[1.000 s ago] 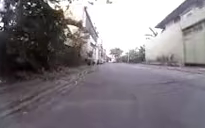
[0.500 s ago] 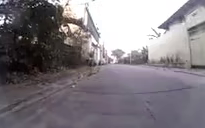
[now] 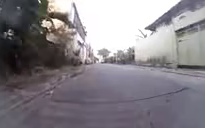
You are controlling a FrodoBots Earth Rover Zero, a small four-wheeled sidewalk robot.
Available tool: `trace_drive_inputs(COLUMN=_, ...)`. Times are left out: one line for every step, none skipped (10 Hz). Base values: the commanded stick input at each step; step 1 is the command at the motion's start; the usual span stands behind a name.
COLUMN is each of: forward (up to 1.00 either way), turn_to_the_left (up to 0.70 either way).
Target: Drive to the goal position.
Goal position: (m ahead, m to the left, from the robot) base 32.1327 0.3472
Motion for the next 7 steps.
trace_drive_inputs(forward=1.0, turn_to_the_left=0.0)
trace_drive_inputs(forward=1.0, turn_to_the_left=0.0)
trace_drive_inputs(forward=1.0, turn_to_the_left=0.0)
trace_drive_inputs(forward=1.0, turn_to_the_left=0.0)
trace_drive_inputs(forward=1.0, turn_to_the_left=0.0)
trace_drive_inputs(forward=1.0, turn_to_the_left=0.0)
trace_drive_inputs(forward=1.0, turn_to_the_left=0.0)
